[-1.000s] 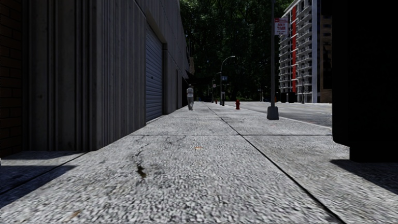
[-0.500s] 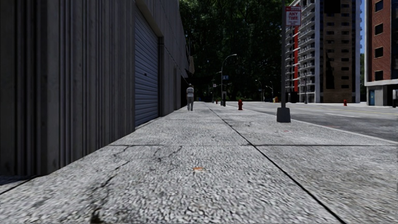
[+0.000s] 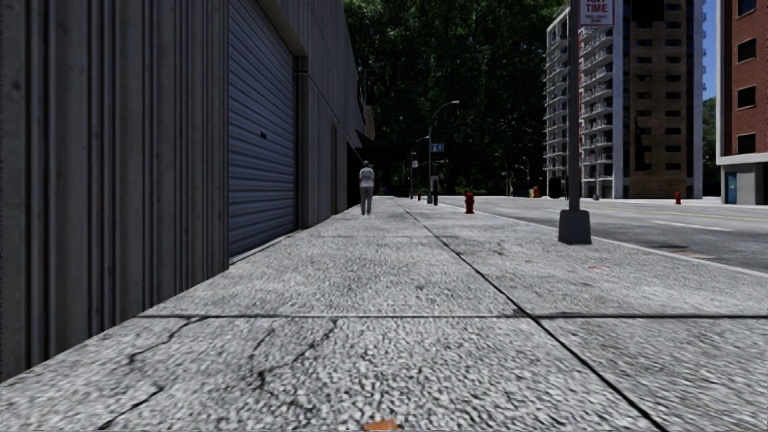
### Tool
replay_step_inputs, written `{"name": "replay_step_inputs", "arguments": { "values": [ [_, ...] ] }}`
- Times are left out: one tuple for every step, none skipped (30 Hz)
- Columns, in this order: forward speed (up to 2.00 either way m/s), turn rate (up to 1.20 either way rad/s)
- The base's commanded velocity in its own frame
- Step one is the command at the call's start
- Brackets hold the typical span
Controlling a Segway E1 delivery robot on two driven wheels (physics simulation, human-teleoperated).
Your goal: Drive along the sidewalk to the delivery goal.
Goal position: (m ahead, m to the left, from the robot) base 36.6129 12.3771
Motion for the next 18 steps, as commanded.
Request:
{"name": "replay_step_inputs", "arguments": {
  "values": [
    [2.0, 0.0],
    [2.0, 0.0],
    [2.0, 0.0],
    [2.0, 0.0],
    [2.0, 0.0],
    [2.0, 0.0],
    [2.0, 0.0],
    [2.0, 0.0],
    [2.0, 0.0],
    [2.0, 0.0],
    [2.0, 0.0],
    [2.0, 0.0],
    [2.0, 0.0],
    [2.0, 0.0],
    [2.0, 0.0],
    [2.0, 0.0],
    [2.0, 0.0],
    [2.0, 0.0]
  ]
}}
